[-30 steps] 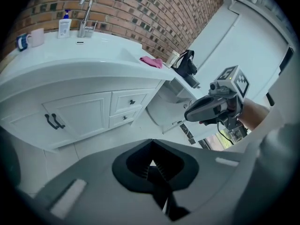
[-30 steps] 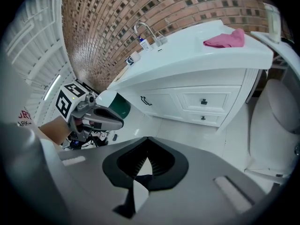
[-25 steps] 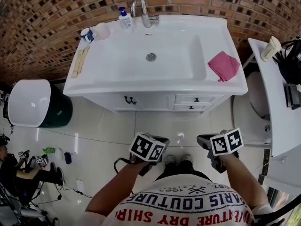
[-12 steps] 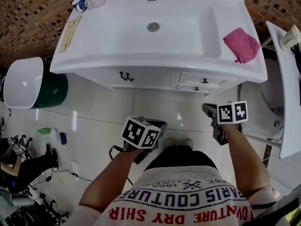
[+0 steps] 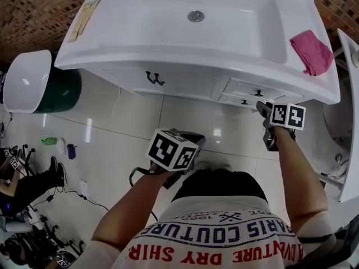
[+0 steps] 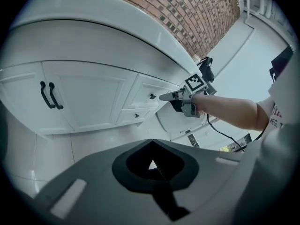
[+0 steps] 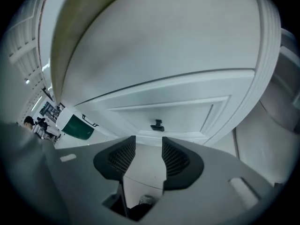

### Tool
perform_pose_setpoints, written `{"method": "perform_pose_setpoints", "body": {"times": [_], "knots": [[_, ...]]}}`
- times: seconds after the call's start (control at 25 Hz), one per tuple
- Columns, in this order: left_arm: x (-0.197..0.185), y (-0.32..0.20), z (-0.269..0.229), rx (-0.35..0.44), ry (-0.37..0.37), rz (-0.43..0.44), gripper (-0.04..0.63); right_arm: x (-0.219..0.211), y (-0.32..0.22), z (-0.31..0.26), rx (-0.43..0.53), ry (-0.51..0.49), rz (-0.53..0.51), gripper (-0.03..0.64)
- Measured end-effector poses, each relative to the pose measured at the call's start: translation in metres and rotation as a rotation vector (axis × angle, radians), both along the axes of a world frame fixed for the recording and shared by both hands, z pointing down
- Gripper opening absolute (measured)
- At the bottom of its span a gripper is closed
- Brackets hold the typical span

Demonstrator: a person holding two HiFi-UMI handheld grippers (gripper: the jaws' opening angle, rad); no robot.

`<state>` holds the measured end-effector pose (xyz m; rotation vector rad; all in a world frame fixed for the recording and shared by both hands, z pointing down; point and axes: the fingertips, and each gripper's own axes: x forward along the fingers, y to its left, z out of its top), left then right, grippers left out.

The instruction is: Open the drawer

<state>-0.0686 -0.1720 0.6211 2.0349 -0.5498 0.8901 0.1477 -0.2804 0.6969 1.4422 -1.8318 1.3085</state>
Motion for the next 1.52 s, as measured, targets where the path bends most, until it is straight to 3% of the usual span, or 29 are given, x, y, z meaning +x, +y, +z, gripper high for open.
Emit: {"method": "perform_pose_setpoints", "body": {"times": [0.2,0.68,0.88,1.52], "knots": [[-0.01,-0.003,0.019,-0.007,-0.015,-0.006,-0.008,0.003,-0.024,0.02,0.017,-0.002,0.096,0.175],[-0.014,-0.018,0.034,0.017,-0.033,-0.011,-0.008,0.003,-0.047,0.046,0.028,0.122,0.119,0.141],[-0.017,-0.019,0.034,0.021,-0.047,-0.006,-0.008,0.003,-0.046,0.047,0.022,0.178,0.08,0.138],[-0.012,-0.004,0.022,0.0,-0.044,-0.011,-0.008,0.0,-0.031,0.044,0.016,0.206,0.057,0.129]]}}
